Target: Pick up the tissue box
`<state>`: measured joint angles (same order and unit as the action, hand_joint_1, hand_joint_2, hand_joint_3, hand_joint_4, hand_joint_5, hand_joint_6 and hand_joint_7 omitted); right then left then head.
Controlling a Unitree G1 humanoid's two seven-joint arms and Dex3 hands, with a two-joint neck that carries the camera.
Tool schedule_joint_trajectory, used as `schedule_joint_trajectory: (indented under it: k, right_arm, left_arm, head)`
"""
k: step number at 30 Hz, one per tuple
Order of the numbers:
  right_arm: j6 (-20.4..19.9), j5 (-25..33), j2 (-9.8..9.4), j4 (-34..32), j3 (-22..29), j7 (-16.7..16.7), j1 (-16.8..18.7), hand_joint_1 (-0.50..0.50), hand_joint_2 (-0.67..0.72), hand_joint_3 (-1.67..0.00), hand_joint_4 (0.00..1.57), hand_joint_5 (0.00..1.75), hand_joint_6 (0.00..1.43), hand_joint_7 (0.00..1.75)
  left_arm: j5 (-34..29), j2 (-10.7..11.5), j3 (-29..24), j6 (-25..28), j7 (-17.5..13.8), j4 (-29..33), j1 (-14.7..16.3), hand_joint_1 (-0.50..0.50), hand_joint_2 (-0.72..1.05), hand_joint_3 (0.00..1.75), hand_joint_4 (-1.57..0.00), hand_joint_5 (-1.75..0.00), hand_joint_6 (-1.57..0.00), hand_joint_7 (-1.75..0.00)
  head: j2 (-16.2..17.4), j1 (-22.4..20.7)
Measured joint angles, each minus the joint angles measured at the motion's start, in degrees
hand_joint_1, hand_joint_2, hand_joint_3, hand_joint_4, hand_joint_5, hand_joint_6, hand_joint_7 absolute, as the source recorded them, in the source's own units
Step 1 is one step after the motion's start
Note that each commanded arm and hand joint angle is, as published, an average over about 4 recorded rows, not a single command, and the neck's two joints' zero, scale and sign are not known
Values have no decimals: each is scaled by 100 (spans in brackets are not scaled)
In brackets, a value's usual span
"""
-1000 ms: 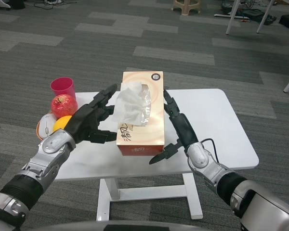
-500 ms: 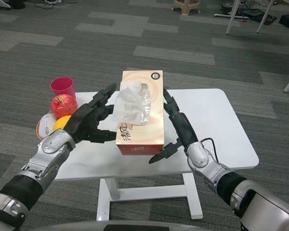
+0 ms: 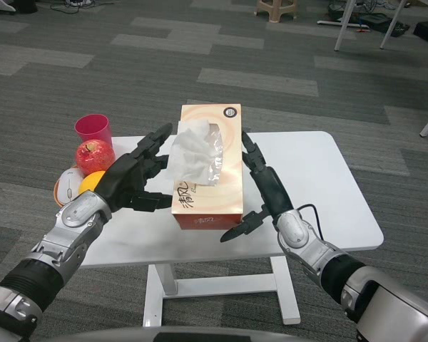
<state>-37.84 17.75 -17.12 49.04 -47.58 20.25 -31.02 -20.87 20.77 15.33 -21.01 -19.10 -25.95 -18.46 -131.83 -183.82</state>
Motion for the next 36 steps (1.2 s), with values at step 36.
schedule_joint_trajectory:
  k: [36]
  right_arm:
    - [0,-2,-4,-40,25,1,5,-46,4,-24,23,0,3,7]
  left_arm:
    - [-24,9,-3,0,3,7,0,50,105,13,0,-92,0,0]
  head:
    - [-6,39]
